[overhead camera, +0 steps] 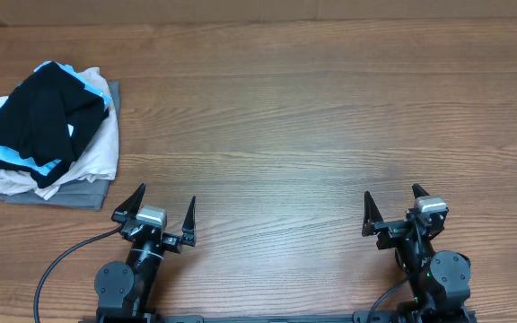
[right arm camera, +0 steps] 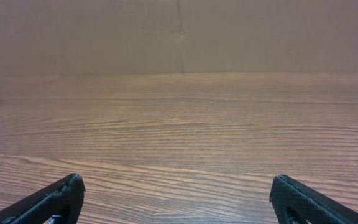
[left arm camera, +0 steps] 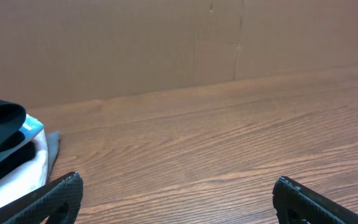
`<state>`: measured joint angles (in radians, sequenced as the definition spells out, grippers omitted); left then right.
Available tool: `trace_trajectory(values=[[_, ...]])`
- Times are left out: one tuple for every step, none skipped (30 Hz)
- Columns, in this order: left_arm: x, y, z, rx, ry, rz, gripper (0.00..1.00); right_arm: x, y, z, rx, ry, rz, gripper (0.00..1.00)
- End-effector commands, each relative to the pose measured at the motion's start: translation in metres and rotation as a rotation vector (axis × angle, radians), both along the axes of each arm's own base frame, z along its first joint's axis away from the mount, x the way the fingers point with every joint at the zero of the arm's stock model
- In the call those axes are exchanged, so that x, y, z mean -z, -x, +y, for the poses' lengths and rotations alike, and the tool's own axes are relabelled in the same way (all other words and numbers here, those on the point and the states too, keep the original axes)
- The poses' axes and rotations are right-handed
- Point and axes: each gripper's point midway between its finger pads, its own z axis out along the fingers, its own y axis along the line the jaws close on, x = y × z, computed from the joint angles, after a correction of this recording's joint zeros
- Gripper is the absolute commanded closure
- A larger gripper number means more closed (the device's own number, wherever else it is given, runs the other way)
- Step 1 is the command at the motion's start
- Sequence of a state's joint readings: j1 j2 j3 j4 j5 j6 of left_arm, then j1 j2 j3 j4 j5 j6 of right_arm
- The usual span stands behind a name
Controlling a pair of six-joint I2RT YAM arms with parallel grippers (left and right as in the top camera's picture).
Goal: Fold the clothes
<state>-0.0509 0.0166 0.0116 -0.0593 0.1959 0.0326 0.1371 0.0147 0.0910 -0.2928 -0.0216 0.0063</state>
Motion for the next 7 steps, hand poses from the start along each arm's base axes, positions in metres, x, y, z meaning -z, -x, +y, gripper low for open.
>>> trace_trajectory(values=[[-0.0005,0.0008,-0.0025,0.014,-0.011,-0.013,0.0,-0.0026,0.0,-0.0013,0.005,0.001,-0.015,0.0],[-0.0005,0.0008,-0.0025,0.014,-0.011,-0.013,0.0,-0.0026,0.0,-0.0013,0.005,0.001,-0.015,0.0],[-0.0005,0.0008,-0.0025,0.014,-0.011,-0.013,0.0,-0.0026,0.0,-0.0013,0.005,0.001,-0.015,0.0],[-0.0005,0.0008,-0.0025,0.015,-0.011,-0.013,0.0,-0.0026,0.0,-0.0013,0.005,0.001,-0.015,0.0],[-0.0005,0.0008,-0.0025,0.014,-0.011,-0.013,0.0,-0.0026,0.0,-0.0013,0.005,0.001,-0.015,0.0],[-0.0005,0.0008,-0.0025,0.014,-0.011,-0.013,0.0,-0.0026,0.0,-0.0013,0.005,0.001,-0.015,0.0],[-0.0005,0.0008,-0.0025,0.014,-0.011,-0.013,0.0,-0.0026,0.0,-0.0013,0.005,0.001,-0.015,0.0]])
